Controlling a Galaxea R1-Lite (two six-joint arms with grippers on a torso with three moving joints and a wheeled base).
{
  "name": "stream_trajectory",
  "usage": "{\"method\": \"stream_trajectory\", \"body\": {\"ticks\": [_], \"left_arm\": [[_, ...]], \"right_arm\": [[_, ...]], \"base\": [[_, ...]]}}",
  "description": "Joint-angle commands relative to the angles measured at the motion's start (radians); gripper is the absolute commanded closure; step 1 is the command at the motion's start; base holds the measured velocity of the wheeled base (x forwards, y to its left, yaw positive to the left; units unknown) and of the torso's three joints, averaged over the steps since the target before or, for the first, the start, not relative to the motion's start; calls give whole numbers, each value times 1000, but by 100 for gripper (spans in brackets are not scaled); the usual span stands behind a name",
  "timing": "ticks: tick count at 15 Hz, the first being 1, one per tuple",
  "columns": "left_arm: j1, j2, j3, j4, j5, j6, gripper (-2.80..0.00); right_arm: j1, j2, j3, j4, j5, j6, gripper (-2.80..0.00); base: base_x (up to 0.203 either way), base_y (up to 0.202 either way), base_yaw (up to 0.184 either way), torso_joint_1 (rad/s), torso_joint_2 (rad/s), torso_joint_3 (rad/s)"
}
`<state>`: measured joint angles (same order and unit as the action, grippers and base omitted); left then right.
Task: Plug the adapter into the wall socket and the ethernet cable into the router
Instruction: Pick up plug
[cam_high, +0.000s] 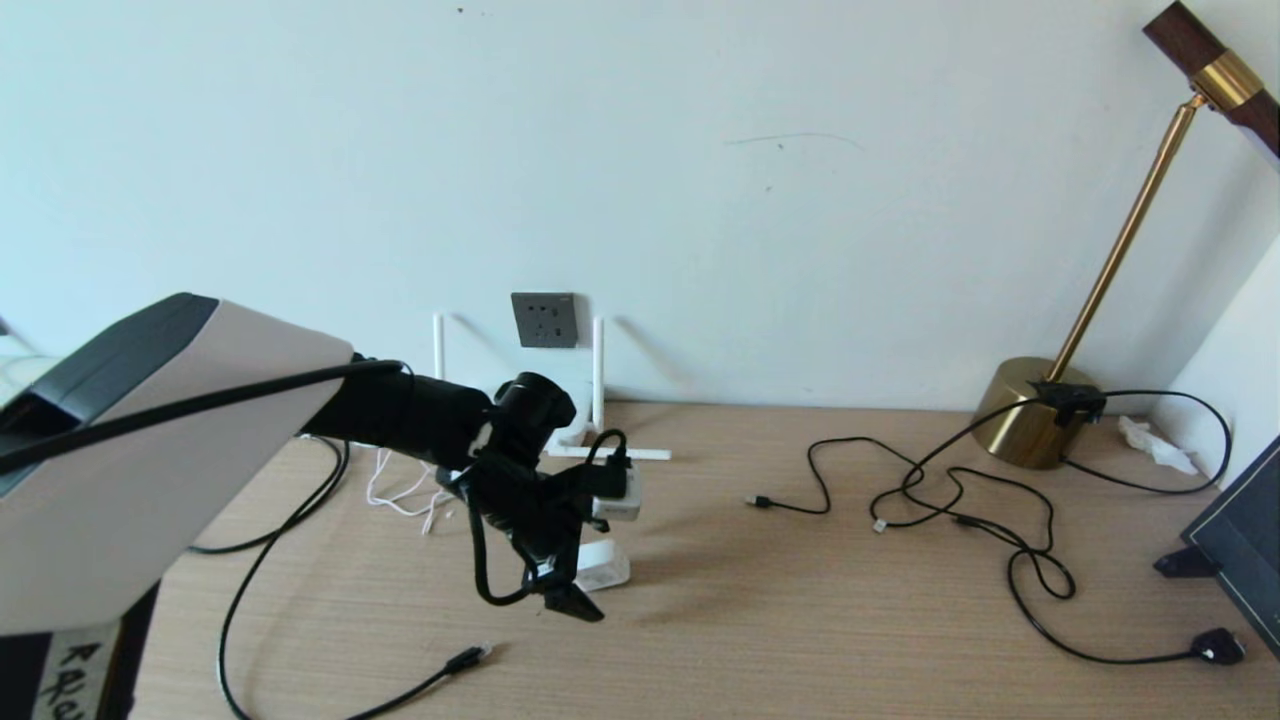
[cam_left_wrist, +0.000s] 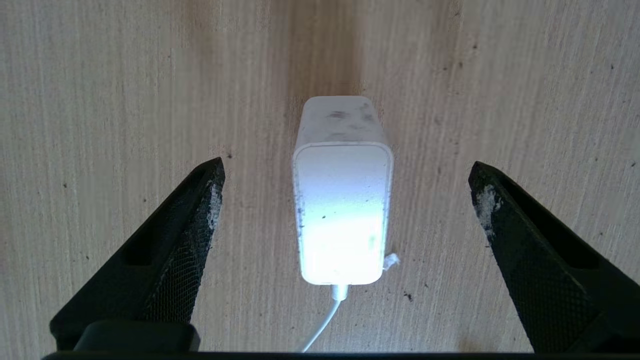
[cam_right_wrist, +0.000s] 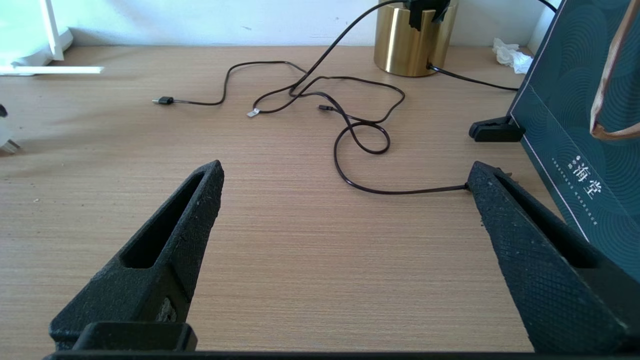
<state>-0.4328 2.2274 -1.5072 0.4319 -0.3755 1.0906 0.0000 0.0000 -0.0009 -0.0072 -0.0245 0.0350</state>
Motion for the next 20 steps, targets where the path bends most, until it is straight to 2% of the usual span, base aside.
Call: {"method": "stream_trajectory", "body": {"ticks": [1,3,6,7,16,20], "left_arm": [[0,2,-20,13,1,5,-280],[0,9,-59,61,3,5,-280],[0,23,-70,68,3,5,-280],[0,26,-71,67,3,5,0],[0,43,-76,65,1,6,0],[16,-51,-6,60,-4,9,0]], "right_arm": [[0,0,1,0,0,0,-280],[0,0,1,0,0,0,-280],[0,0,1,0,0,0,-280],[0,0,0,0,-1,0,-280],[0,0,1,0,0,0,-280],[0,0,1,1,0,0,-280]], "base": [[0,0,0,0,0,0],[0,0,0,0,0,0],[0,0,0,0,0,0],[0,0,0,0,0,0],[0,0,0,0,0,0],[0,0,0,0,0,0]]}}
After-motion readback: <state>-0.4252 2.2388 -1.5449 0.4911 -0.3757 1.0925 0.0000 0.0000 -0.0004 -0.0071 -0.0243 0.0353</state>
